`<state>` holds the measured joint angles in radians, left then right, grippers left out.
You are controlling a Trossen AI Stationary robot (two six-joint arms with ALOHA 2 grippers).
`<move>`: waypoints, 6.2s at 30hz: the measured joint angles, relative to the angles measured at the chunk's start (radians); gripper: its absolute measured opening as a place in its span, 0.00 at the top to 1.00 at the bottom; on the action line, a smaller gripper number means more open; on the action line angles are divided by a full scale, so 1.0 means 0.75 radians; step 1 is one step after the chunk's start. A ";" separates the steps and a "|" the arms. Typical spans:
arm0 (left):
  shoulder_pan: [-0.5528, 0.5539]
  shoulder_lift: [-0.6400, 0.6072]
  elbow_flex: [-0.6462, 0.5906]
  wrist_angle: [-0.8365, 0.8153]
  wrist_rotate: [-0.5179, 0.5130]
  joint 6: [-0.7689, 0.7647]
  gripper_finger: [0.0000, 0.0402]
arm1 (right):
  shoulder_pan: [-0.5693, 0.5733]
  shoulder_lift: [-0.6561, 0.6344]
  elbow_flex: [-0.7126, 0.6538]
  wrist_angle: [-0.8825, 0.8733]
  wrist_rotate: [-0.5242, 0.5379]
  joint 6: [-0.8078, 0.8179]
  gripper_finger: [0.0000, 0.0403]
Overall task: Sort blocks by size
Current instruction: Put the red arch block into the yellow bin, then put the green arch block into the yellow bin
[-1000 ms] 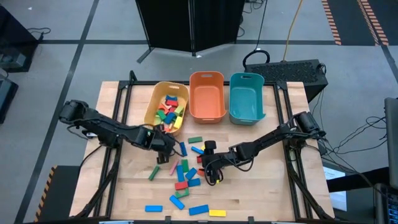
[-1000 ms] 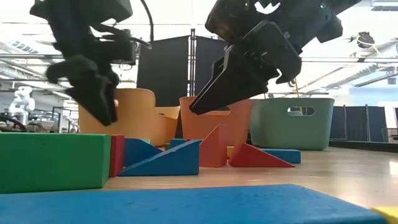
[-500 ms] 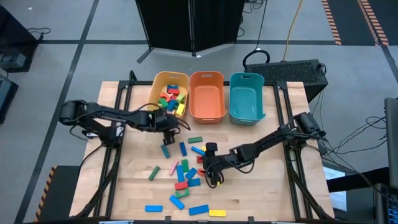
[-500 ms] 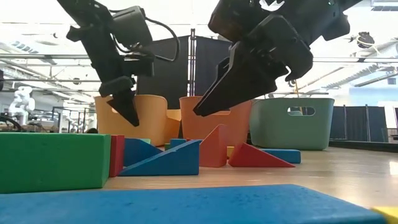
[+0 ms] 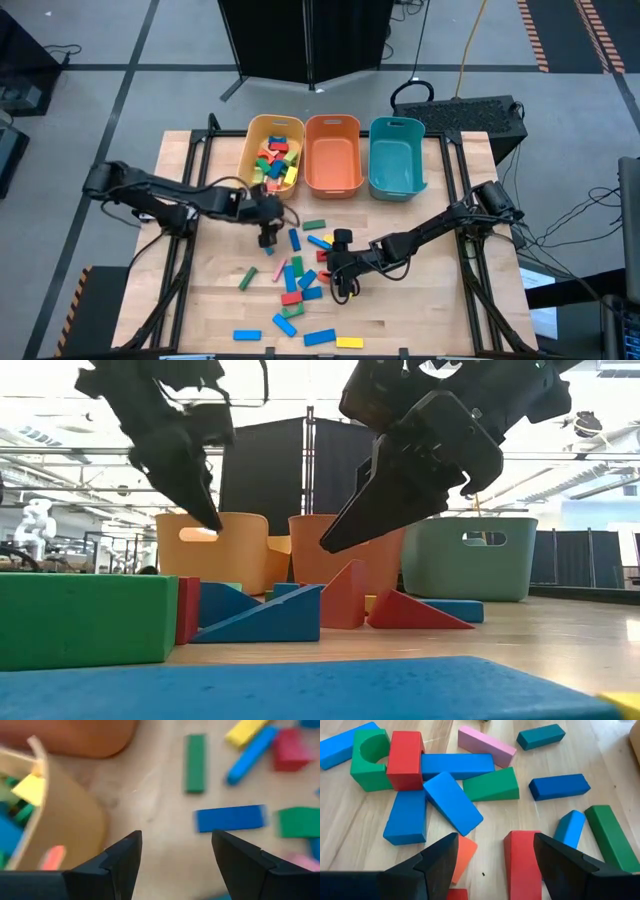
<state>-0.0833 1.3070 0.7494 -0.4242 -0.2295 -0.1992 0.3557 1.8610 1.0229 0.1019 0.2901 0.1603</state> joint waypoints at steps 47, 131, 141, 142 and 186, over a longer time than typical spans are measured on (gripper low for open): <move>-0.881 0.672 0.020 0.878 -0.391 -0.566 0.40 | 0.148 0.005 0.000 -0.001 0.104 0.079 0.39; 0.644 -0.258 0.089 -0.040 -0.093 -0.094 0.65 | 0.111 0.006 0.000 0.001 0.102 0.015 0.39; 0.878 -0.023 0.088 0.007 0.035 -0.066 0.65 | 0.084 0.006 0.000 0.000 0.099 -0.069 0.39; 0.889 -0.002 0.088 0.019 0.043 -0.065 0.65 | 0.081 0.006 0.000 0.000 0.097 -0.075 0.39; 0.106 -0.232 0.149 -0.225 -0.092 -0.370 0.39 | -0.152 0.019 0.001 0.040 -0.089 -0.273 0.39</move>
<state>-0.0037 1.1331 0.8608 -0.5929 -0.2985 -0.4765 0.2415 1.8749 1.0233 0.1318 0.2234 -0.0444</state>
